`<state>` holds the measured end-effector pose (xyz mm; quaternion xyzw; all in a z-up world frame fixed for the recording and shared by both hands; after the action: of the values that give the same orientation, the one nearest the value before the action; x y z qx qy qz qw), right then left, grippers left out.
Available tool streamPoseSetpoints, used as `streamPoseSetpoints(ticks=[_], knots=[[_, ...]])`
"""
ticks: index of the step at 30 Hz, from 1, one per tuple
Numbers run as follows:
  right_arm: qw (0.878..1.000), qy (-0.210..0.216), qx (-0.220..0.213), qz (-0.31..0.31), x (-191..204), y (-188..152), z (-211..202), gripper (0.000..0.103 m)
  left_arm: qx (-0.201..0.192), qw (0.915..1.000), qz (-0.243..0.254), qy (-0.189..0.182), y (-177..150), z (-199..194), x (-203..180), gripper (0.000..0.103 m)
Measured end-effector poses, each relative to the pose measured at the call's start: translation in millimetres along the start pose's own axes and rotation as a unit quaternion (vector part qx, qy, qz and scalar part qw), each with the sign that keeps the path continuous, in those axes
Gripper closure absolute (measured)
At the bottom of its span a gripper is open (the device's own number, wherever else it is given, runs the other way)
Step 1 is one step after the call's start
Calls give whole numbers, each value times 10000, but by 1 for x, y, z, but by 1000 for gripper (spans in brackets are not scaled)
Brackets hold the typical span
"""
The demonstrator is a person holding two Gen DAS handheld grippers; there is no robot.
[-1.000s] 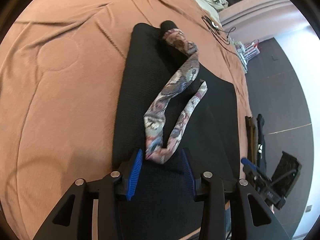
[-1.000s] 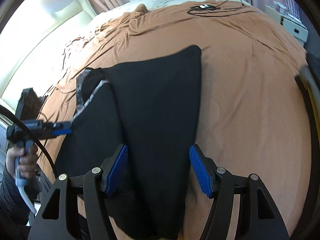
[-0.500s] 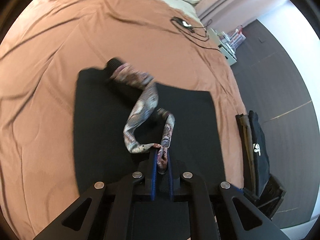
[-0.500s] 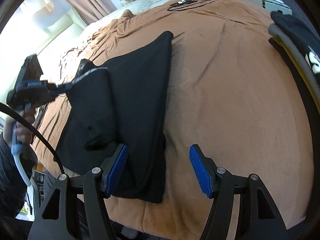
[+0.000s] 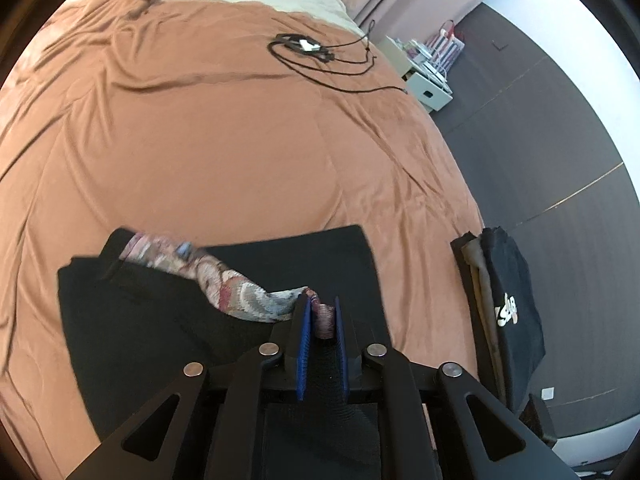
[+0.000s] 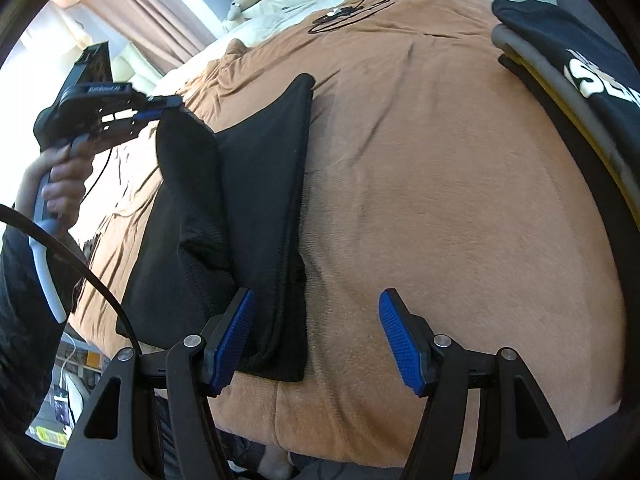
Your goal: Fold small clothes
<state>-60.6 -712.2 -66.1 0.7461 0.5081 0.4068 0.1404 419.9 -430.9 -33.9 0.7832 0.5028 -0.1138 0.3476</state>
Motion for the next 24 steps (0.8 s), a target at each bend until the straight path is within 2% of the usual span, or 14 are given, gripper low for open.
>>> streamPoseSetpoints(ticks=[1, 3, 5, 9, 15, 24], knots=[[10000, 5, -1, 17, -1, 0, -1, 40, 0, 10000, 12, -14, 2, 1, -2, 83], [10000, -13, -2, 29, -3, 0, -2, 40, -56, 10000, 50, 11, 3, -2, -4, 68], [10000, 7, 4, 40, -4, -1, -3, 40, -136, 9998, 119, 81, 1, -5, -4, 61], [10000, 38, 7, 74, -6, 1, -2, 40, -63, 9995, 225, 220, -9, -5, 4, 60], [9996, 212, 43, 198, -6, 6, 10, 40, 287, 9980, 243, 501, -34, 11, 23, 60], [9981, 488, 165, 339, 4, 7, 27, 40, 711, 9952, 205, 635, -62, 42, 36, 60]])
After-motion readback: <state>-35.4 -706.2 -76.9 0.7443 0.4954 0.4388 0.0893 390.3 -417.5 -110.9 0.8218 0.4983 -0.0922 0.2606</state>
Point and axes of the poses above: each gripper's, at about its wrist camera, not at the fingertips, and z roughly the way its jaws point, x to its left, y to its top, the point moved 2 cm from there along z, roughly the way its jaws point, and after that the axes turned 5 degrees about -x, right-handed, at the moved point
